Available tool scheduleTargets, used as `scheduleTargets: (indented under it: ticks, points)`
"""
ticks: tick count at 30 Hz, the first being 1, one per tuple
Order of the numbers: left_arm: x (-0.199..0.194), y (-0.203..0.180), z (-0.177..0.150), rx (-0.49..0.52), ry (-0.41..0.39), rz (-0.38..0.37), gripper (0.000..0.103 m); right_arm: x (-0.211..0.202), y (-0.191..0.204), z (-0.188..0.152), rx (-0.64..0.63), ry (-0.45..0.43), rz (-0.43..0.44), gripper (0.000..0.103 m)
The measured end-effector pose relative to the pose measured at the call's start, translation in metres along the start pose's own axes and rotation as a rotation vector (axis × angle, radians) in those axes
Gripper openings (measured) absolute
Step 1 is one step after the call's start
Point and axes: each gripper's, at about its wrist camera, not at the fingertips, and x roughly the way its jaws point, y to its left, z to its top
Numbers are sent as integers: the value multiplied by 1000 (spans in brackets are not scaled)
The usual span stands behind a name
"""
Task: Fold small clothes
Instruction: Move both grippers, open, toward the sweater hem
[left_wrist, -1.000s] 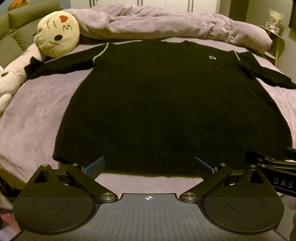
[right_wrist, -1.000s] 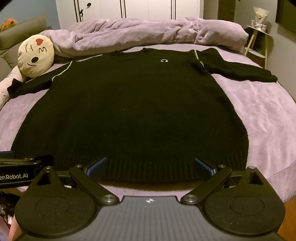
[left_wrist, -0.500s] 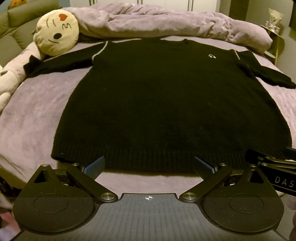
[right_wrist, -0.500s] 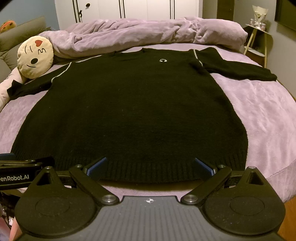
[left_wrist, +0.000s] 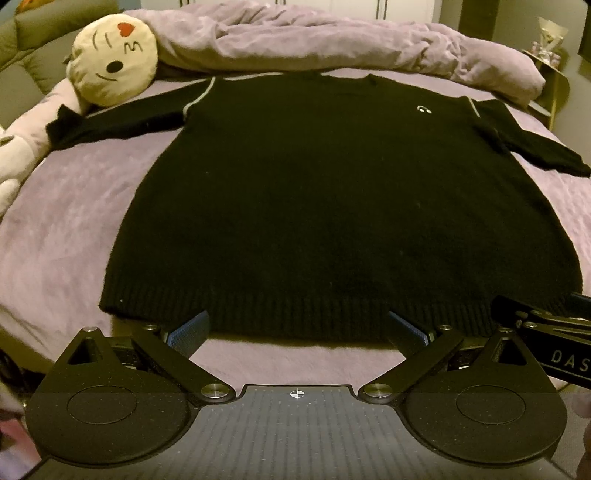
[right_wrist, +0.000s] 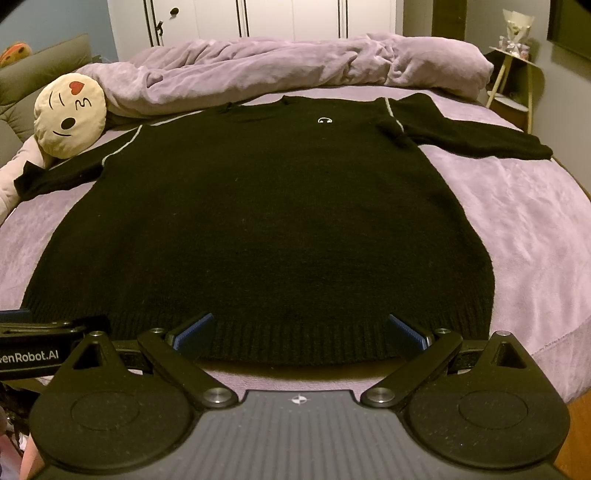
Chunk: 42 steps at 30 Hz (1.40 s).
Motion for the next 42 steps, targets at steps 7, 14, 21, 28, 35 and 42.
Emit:
scheduleTargets:
  ticks: [7, 14, 21, 28, 35, 42]
  points:
    - [1, 1, -1, -6, 9, -4, 103, 1, 1, 0, 4, 2, 0, 99]
    - [2, 2, 0, -12, 17, -7, 103, 2, 0, -1, 5, 3, 2, 99]
    - [3, 3, 0, -15, 21, -8, 103, 3, 0, -1, 7, 5, 1, 99]
    - [3, 4, 0, -21, 28, -11, 103, 3, 0, -1, 7, 6, 2, 99]
    - [4, 4, 1, -26, 33, -14, 103, 4, 0, -1, 7, 4, 3, 99]
    - [6, 5, 0, -26, 40, -15, 103, 8, 0, -2, 15, 10, 4, 99]
